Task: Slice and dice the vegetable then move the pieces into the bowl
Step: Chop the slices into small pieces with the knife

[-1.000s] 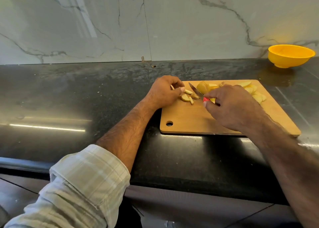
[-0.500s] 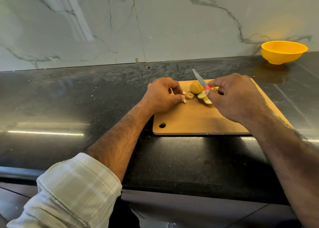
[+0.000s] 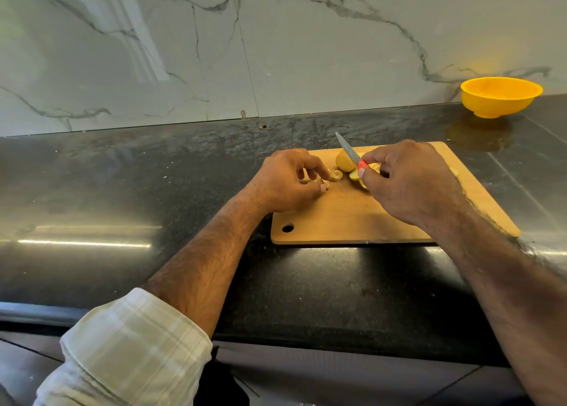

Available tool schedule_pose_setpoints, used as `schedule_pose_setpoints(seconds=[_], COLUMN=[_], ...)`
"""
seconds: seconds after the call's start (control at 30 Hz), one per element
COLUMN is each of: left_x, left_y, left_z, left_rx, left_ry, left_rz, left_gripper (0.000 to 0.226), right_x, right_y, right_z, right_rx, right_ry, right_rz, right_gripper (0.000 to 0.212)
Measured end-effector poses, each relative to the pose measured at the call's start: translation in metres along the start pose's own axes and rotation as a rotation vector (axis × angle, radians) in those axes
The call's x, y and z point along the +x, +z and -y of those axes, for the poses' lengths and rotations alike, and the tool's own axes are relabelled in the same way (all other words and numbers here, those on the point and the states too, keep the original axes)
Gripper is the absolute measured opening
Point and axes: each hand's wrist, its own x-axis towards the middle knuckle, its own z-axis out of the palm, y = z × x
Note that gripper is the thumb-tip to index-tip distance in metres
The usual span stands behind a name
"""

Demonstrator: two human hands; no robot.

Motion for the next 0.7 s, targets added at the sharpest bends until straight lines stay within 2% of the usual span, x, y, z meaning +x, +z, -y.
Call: schedule_pose_setpoints(seconds=[0.33, 0.6, 0.7], left_x=[-0.0024, -0.0039, -0.0039], left_y=[-0.0058, -0.0035, -0.0011], left_z=[0.0037, -0.0017, -0.0029], left_rx=[0.048, 0.026, 0.035], left_ry=[-0.007, -0.032, -0.01], left_rz=[0.001, 0.012, 0.002], left_gripper=[0.018, 0.033, 0.029], right_x=[0.0012, 0.002, 0.0018], right_y=[0.0014, 0.0042, 0.0045], right_z=[-0.0003, -0.0017, -0.0013], right_rx=[-0.002, -0.013, -0.023], right_ry=[0.014, 0.011, 0.011], right_rz=[0.0, 0.013, 0.017], right_gripper=[0.036, 0.035, 0.035])
